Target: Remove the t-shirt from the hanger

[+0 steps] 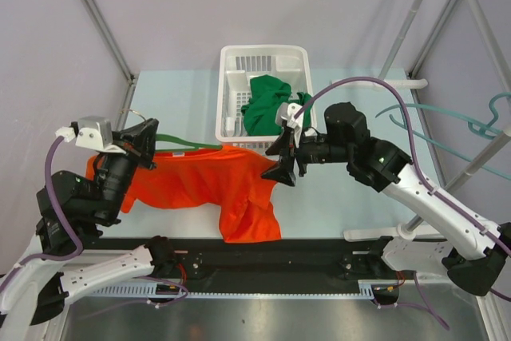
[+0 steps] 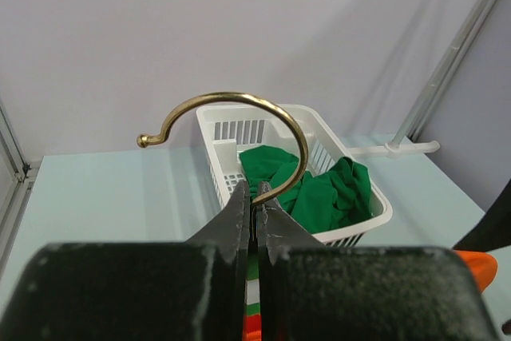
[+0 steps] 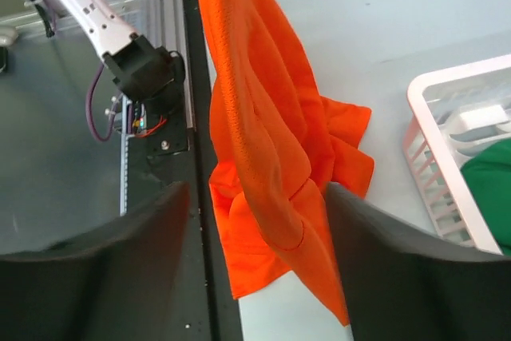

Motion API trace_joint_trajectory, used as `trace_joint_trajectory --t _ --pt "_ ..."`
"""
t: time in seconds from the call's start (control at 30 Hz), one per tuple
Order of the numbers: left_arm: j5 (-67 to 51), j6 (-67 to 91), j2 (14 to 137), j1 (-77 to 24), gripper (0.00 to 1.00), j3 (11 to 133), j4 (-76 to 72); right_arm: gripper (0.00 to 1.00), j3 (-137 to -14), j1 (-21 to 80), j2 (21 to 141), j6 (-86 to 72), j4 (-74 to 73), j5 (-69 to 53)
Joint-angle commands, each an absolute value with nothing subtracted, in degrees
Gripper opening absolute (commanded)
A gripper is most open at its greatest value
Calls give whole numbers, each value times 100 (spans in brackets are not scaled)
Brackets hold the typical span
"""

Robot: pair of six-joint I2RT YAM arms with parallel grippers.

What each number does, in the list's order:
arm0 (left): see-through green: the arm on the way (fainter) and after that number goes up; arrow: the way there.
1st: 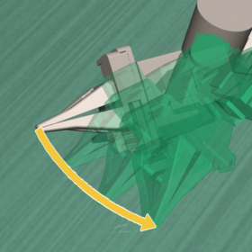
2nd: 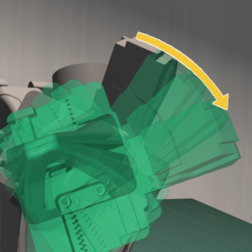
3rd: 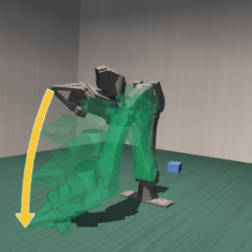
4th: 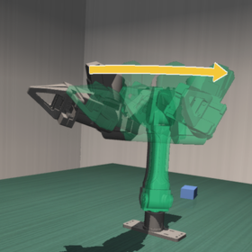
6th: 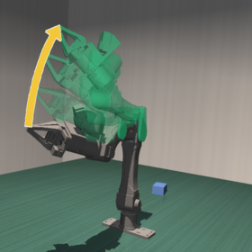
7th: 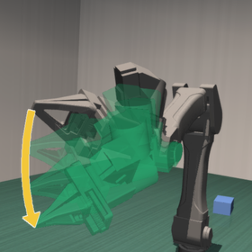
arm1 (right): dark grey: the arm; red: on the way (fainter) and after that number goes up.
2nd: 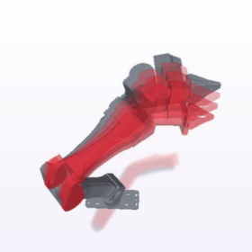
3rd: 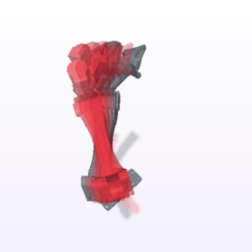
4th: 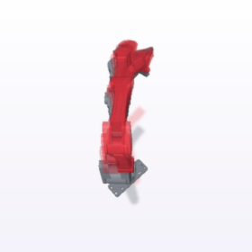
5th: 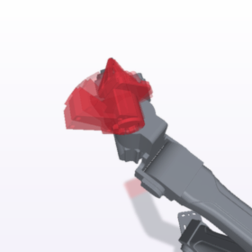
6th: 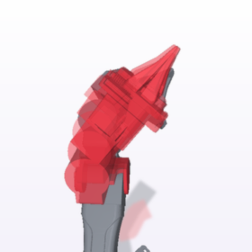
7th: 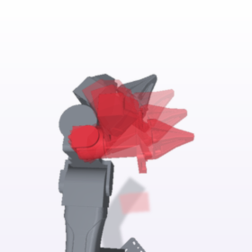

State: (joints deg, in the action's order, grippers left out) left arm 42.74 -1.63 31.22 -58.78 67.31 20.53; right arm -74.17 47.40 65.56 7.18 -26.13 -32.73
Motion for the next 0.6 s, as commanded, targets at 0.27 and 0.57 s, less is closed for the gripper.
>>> trace_joint_trajectory --t 0.27,0.57 --pt "4280 -245 3041 -5862 0 6724 1881 0 -7752 4728 6988 527 -2627 -3060" --pt "4868 -633 2857 -5862 0 5609 1267 0 -8270 4790 6320 -227 -3234 -706"
